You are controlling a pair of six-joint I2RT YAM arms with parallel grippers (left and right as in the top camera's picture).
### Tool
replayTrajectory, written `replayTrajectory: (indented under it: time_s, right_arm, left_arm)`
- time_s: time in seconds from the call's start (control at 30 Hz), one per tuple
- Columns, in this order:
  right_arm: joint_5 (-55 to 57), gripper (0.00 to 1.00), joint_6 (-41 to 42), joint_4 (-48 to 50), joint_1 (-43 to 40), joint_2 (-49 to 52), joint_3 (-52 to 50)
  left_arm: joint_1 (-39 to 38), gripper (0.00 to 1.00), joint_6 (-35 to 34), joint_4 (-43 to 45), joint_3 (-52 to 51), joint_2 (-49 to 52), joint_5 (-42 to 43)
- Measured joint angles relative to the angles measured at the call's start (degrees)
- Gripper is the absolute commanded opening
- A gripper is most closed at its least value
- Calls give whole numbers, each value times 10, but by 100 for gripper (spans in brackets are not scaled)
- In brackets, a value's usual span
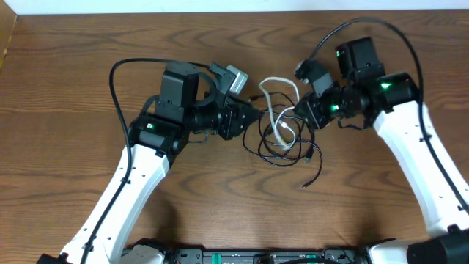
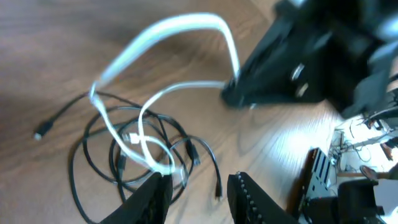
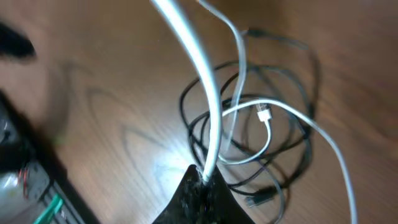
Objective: Untangle cables
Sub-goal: 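Carry the white cable off to the upper right and drop it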
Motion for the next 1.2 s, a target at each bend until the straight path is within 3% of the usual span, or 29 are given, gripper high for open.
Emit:
replayTrajectory:
  time_s: [0.4,0.77,1.2]
  right_arm:
    - [107,1,66,-104,-19,-25,232]
    - [187,1,97,-176,-178,-25,391]
    - [239,1,133,-182,-332,-11,413]
  left_arm:
    - [0,35,26,-45,0,0,0]
    - [0,35,41,-54,0,0,-15]
    - [0,35,42,-71,0,0,-15]
